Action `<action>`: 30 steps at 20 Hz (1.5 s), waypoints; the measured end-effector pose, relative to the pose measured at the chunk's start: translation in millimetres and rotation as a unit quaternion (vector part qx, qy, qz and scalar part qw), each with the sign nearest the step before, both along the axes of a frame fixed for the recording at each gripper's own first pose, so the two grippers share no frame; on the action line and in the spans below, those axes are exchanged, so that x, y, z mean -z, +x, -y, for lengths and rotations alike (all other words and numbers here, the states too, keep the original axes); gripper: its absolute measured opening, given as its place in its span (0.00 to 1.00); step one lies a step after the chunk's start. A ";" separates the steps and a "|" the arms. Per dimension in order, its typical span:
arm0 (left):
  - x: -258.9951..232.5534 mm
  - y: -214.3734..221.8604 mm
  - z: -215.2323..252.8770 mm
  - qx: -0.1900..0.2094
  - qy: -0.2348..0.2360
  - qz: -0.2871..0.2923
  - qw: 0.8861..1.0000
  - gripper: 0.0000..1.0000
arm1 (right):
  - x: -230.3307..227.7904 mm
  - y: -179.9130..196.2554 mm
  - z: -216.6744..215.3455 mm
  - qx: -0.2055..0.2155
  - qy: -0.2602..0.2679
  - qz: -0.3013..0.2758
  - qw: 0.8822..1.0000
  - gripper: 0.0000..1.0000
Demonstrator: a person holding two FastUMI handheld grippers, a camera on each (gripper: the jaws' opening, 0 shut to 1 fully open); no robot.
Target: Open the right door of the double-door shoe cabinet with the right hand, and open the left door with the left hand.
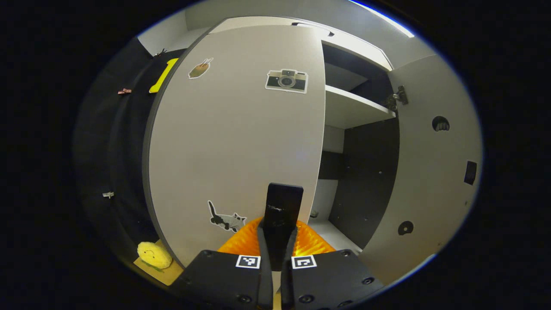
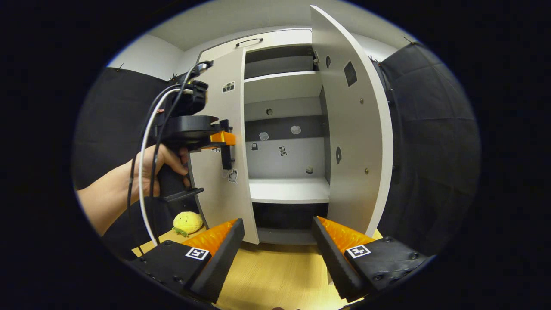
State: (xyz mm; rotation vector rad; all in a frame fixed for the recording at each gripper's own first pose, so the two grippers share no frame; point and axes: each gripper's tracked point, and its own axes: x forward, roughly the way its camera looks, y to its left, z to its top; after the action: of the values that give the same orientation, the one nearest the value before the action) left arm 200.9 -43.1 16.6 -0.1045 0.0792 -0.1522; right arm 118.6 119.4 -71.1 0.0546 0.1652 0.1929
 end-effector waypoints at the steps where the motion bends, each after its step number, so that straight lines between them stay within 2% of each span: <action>1: -0.3 -4.0 -2.1 0.002 0.000 0.001 1.000 0.12 | -1.7 -4.0 -0.8 0.007 -0.002 0.001 1.000 0.99; 8: -2.5 -37.6 -19.8 0.029 -0.013 0.007 0.999 0.12 | 0.3 -16.3 -17.0 0.039 -0.003 -0.002 0.999 0.99; 9: -2.9 -44.1 -22.9 0.032 -0.019 0.009 0.999 0.12 | -0.6 -18.0 -20.1 0.044 -0.006 0.001 0.999 0.94; 10: -2.6 -51.8 -27.0 0.034 -0.025 0.011 0.999 0.12 | -1.4 -19.6 -23.2 0.048 -0.010 0.004 0.999 0.99; 14: -3.6 -76.1 -48.1 0.030 -0.030 0.024 0.999 0.12 | -5.8 -24.8 -31.5 0.062 -0.015 0.011 0.998 0.99; 25: -6.2 -118.8 -129.9 -0.023 -0.035 0.027 0.999 0.10 | 0.7 -23.1 -50.8 0.067 -0.013 0.002 0.998 0.99; 26: -6.4 -121.3 -138.3 -0.030 -0.033 0.028 0.999 0.11 | 0.2 -23.2 -51.9 0.067 -0.013 0.003 0.998 0.94; 27: -5.5 -122.0 -146.3 -0.038 -0.030 0.028 0.998 0.11 | 0.3 -22.8 -52.5 0.068 -0.013 0.004 0.998 0.99; 30: -4.8 -124.7 -179.1 -0.063 -0.023 0.023 0.997 0.08 | 1.7 -21.0 -57.5 0.065 -0.014 0.001 0.998 0.99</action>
State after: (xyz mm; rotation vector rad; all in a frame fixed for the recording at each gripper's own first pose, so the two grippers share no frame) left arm 76.2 136.0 21.5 -0.1519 0.0222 -0.0300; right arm 97.6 177.0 -72.8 0.0368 0.1623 0.0600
